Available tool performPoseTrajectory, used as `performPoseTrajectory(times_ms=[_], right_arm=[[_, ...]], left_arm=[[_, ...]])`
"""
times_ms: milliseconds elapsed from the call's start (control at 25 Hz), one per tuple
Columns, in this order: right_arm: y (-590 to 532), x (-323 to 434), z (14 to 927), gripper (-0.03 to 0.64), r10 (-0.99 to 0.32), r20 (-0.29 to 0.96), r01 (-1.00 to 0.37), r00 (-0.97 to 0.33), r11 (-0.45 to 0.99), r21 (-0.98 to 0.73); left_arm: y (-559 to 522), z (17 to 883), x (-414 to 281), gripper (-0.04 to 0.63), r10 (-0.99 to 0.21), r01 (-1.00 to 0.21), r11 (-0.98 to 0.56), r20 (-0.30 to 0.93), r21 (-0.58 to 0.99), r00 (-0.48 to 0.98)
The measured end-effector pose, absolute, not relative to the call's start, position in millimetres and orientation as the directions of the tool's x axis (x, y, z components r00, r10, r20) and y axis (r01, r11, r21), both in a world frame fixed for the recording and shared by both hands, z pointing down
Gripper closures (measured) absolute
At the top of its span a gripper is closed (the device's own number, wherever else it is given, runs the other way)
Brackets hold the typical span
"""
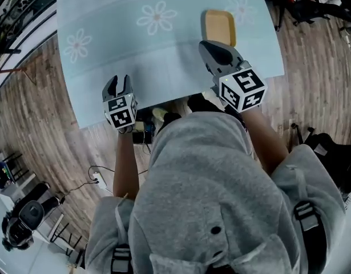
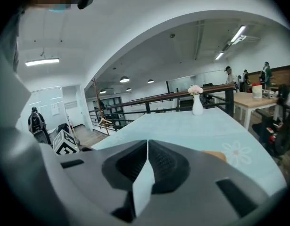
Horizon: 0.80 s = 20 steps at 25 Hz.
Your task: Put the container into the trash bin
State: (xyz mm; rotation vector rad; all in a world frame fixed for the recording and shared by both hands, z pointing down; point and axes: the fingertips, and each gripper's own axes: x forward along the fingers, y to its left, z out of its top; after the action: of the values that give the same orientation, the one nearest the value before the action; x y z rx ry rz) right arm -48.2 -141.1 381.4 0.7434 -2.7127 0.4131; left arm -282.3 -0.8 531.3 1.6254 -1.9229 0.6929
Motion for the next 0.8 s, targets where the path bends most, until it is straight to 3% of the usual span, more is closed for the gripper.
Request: performPoseTrajectory(times_ms=[320, 800], right_arm=[[-190.6, 41.5, 382.9, 0.586, -0.583, 0.338, -0.663, -0.739, 0.718, -0.212], [-234.0, 127.0, 397.1, 0.586, -0.643, 0.332, -0.721, -0.69, 0.65, -0.239]], left_arm=[[-104.2, 526.6, -182.9, 0.442, -0.722, -0.988, -0.135, 0.691, -0.077, 0.045], [-179.4, 538.3, -32.0, 0.442, -0.659, -0.892, -0.444, 0.704, -0.08, 0.265]])
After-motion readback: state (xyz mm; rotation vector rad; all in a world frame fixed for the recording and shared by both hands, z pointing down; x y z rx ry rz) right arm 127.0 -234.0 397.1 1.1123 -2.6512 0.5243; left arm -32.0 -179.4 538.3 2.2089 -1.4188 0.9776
